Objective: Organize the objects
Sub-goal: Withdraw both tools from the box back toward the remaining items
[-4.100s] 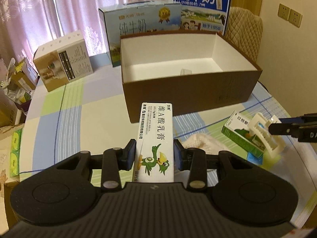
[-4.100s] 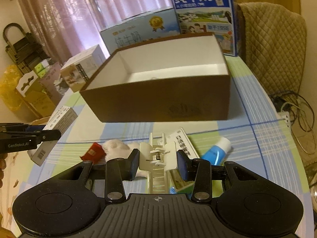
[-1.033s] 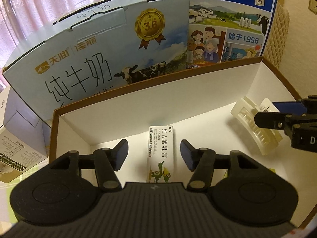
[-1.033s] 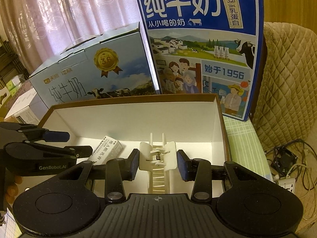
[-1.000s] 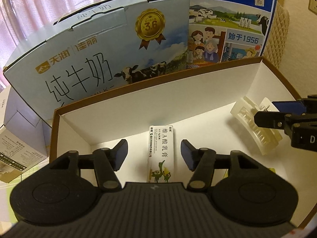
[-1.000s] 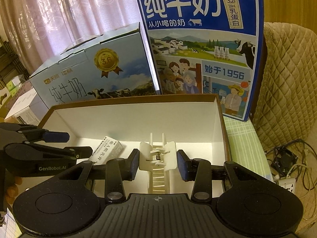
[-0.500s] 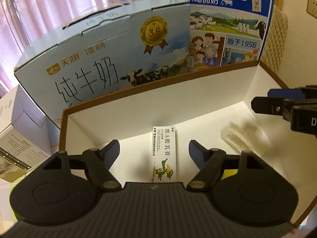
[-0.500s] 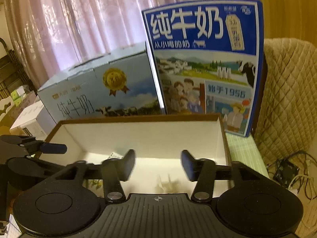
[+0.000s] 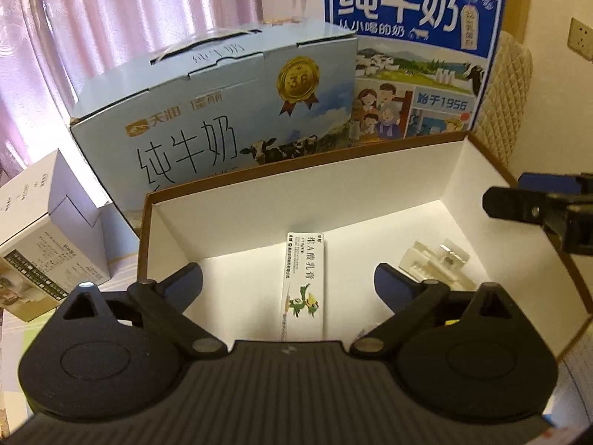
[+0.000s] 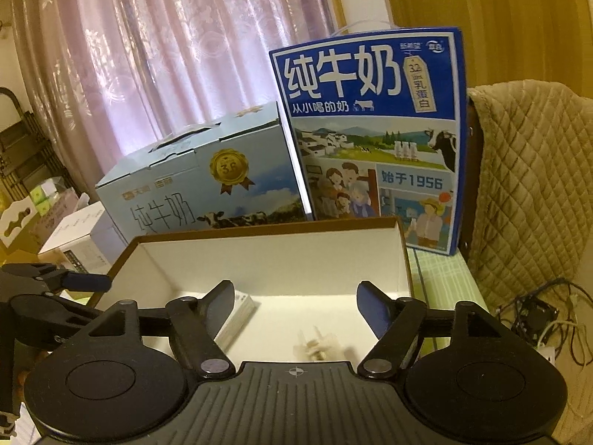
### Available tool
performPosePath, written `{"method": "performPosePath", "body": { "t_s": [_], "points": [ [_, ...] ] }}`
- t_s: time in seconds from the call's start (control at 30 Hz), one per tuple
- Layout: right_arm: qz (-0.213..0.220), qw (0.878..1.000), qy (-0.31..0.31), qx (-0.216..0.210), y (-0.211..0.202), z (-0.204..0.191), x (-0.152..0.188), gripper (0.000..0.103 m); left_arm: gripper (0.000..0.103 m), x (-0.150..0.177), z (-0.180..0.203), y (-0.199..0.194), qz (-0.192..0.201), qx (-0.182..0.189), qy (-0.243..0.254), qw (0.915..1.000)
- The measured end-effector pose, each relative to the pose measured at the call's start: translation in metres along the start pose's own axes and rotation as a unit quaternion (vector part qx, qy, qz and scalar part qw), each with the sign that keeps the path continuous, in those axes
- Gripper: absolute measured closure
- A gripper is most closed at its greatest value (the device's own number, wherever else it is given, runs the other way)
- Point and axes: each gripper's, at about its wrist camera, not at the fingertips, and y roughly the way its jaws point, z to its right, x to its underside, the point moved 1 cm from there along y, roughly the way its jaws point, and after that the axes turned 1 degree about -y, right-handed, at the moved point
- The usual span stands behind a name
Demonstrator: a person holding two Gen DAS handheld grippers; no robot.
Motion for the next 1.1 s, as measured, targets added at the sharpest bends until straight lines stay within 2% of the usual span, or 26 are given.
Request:
{"method": "performPosePath", "body": {
  "t_s": [0.53, 0.77, 1.1],
  "points": [
    [0.022, 0.999, 0.033, 0.001, -0.075, -0.016, 0.015, 0.029, 0.001, 0.023, 0.01, -0.083, 0.047, 0.015, -0.02, 0.9986],
    [0.029, 0.999, 0.033, 0.002, -0.11, -0.029, 0.026, 0.029, 0.001, 0.046, 0.011, -0.124, 0.062, 0.026, -0.042, 0.9969],
    [0.025, 0.999, 0.04, -0.019, -0.154, -0.05, 0.055, 0.029, 0.001, 0.087, 0.012, -0.169, 0.059, 0.026, -0.065, 0.9958]
  ]
}}
